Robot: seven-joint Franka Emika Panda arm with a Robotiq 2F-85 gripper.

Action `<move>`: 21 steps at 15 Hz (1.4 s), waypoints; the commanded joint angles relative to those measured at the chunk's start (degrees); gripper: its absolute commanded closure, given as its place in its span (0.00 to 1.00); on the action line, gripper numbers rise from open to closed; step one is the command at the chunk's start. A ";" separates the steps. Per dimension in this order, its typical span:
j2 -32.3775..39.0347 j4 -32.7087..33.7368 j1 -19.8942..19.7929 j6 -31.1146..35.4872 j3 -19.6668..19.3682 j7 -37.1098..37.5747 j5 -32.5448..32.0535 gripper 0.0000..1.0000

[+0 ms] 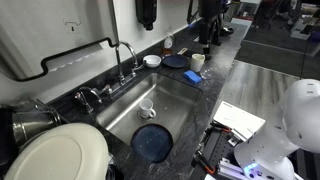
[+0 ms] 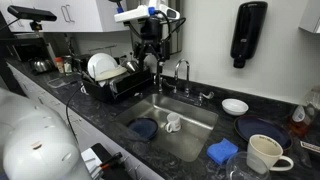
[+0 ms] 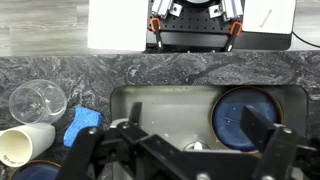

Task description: Remove the cup from the sink and put it on the plate

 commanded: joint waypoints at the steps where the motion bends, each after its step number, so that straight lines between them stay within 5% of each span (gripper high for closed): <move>1: 0.06 0.16 0.43 -0.17 -0.32 0.16 -0.10 0.00; 17: 0.06 0.16 0.43 -0.17 -0.32 0.16 -0.10 0.00; 21: -3.71 -7.99 0.80 9.64 -0.92 1.41 4.03 0.00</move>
